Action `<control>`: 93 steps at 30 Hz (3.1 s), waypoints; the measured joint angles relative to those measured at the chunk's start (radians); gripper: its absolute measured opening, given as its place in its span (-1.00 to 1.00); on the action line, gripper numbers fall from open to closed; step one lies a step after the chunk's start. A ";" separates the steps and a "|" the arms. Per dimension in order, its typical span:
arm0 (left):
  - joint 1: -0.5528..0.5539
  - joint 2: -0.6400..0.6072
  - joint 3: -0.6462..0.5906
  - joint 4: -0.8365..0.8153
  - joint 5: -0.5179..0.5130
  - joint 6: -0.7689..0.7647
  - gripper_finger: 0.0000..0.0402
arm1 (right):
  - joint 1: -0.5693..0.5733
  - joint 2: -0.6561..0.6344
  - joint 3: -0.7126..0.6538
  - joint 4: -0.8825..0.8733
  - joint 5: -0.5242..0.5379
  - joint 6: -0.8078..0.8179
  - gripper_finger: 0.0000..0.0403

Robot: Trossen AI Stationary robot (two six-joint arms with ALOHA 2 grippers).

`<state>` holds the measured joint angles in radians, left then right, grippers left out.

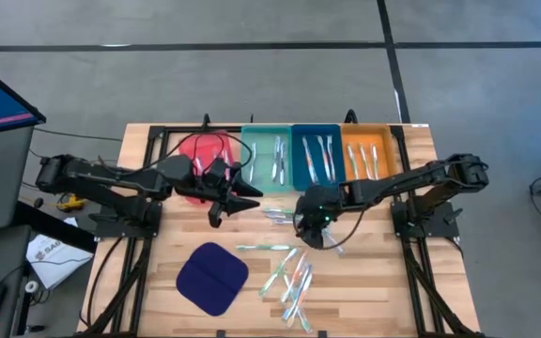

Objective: Pick & Place Toothbrushes
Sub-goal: Put the purple toothbrush into the green bin

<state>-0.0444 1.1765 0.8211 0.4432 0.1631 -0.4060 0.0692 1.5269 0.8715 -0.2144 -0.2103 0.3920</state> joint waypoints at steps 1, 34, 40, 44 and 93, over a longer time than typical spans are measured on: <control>-0.001 0.004 0.000 0.003 0.001 -0.001 -0.30 | 0.003 0.000 0.007 -0.034 0.002 -0.045 -0.20; 0.001 0.010 0.000 -0.001 -0.013 0.004 -0.30 | 0.030 0.161 -0.045 -0.134 0.229 -0.242 -0.04; 0.001 0.010 0.000 -0.001 -0.022 0.004 -0.30 | 0.019 0.156 -0.046 -0.147 0.271 -0.232 -0.16; 0.001 0.010 0.000 -0.001 -0.022 0.004 -0.30 | 0.019 0.161 -0.044 -0.148 0.271 -0.233 -0.38; 0.098 -0.334 0.000 -0.223 -0.007 -0.127 -0.30 | -0.266 0.110 0.617 0.125 -0.111 0.418 -0.91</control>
<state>0.0536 0.8420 0.8207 0.2204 0.1566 -0.5327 -0.1964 1.6371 1.4889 -0.0898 -0.3218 0.8102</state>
